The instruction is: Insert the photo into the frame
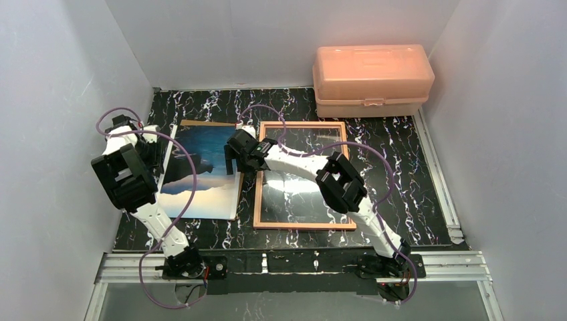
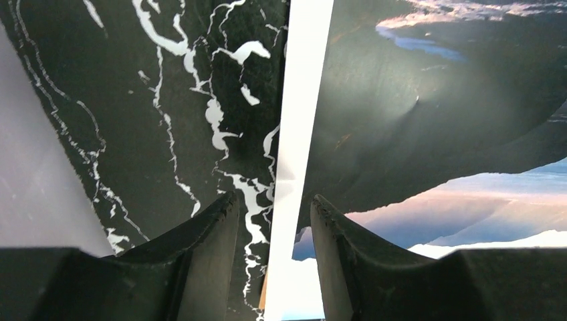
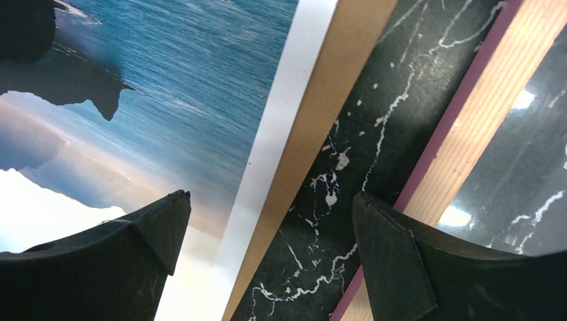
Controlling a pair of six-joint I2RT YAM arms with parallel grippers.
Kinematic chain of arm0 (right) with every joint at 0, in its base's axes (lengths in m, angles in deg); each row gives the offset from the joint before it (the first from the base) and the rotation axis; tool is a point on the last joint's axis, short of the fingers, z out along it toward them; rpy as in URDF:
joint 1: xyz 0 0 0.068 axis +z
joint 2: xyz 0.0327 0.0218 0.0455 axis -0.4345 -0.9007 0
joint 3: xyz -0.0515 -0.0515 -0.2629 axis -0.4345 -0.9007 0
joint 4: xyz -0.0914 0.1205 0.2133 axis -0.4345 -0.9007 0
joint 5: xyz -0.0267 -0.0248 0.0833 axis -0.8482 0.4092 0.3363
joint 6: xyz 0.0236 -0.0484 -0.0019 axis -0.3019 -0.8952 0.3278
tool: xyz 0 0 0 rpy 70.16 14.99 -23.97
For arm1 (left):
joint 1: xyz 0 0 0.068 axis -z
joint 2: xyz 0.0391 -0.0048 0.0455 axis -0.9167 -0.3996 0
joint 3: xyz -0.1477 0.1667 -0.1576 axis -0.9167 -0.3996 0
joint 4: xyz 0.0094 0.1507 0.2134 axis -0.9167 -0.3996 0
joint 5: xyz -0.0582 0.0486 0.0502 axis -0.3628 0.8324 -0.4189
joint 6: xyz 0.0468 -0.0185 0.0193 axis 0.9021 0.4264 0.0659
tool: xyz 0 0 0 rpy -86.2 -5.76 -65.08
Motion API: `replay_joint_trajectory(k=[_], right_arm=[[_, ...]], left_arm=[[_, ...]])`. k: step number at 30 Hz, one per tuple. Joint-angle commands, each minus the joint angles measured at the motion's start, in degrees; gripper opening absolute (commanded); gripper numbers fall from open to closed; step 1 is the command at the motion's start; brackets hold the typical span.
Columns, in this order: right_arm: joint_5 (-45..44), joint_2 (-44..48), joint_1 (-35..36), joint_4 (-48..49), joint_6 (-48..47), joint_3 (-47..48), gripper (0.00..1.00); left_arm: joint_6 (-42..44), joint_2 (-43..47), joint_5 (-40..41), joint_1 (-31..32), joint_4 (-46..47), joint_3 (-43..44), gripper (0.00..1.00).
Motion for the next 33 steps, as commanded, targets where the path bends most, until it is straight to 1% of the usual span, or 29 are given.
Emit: replay_joint_trajectory(k=[1,3,8,13,15,21,28,33], right_arm=[[-0.8,3.9,-0.5,0.6,2.5,-4.1,0.99],[0.5,3.6,-0.5,1.6,3.8,-4.3,0.99],[3.5,2.0,-0.5,3.2,7.1,-2.7,0.98],[4.3,1.4,-0.4,4.1,9.7,-2.7,0.98],[4.6,1.3,-0.3,4.6,10.4,-3.1,0.98],[6.5,1.6,-0.3,7.4,12.5,-5.9,0.98],[7.8,3.6,-0.1,10.4,14.7,-11.5,0.97],[10.1,2.7,0.1,11.5,15.9,-11.7,0.97]], left_arm=[[-0.5,-0.7,-3.9,0.0,0.1,-1.0,0.41],[-0.4,-0.8,-5.2,0.2,0.2,-1.6,0.39],[0.1,-0.9,-6.0,1.2,1.1,-4.7,0.28],[-0.2,-2.3,-7.7,1.2,1.1,-6.4,0.17],[-0.5,-2.7,-8.5,1.3,1.0,-6.8,0.14],[-0.8,-3.2,-9.3,1.3,0.2,-6.8,0.10],[-0.6,-3.1,-9.0,1.3,0.2,-6.7,0.07],[-0.7,-2.8,-9.8,1.3,-0.1,-7.1,0.04]])
